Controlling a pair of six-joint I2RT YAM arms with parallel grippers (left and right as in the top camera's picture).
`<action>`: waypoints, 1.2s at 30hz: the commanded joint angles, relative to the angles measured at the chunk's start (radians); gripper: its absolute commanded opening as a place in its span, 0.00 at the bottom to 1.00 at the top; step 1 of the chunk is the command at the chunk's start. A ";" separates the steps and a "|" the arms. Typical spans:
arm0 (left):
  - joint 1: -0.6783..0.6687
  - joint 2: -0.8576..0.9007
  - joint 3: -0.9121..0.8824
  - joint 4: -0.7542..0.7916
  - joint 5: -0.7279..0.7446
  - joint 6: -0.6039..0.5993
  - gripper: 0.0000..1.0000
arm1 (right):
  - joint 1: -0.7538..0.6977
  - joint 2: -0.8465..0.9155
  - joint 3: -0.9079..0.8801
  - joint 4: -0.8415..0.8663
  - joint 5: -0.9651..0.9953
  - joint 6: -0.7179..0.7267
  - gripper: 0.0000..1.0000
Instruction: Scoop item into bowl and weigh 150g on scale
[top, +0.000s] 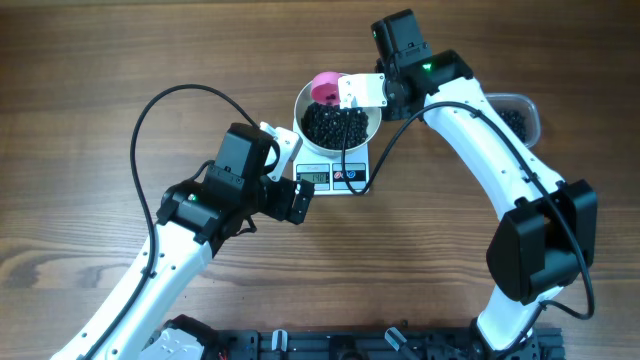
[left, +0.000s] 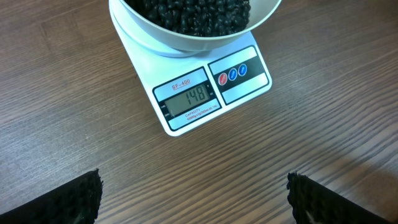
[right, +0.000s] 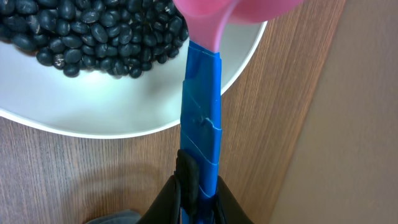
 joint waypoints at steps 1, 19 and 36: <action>-0.005 0.004 0.018 0.003 -0.005 -0.003 1.00 | 0.002 -0.003 0.018 -0.007 -0.040 0.013 0.04; -0.005 0.004 0.018 0.003 -0.005 -0.003 1.00 | 0.002 -0.003 0.018 -0.065 -0.137 0.023 0.04; -0.005 0.004 0.018 0.003 -0.005 -0.003 1.00 | 0.001 -0.031 0.018 -0.065 -0.229 0.183 0.04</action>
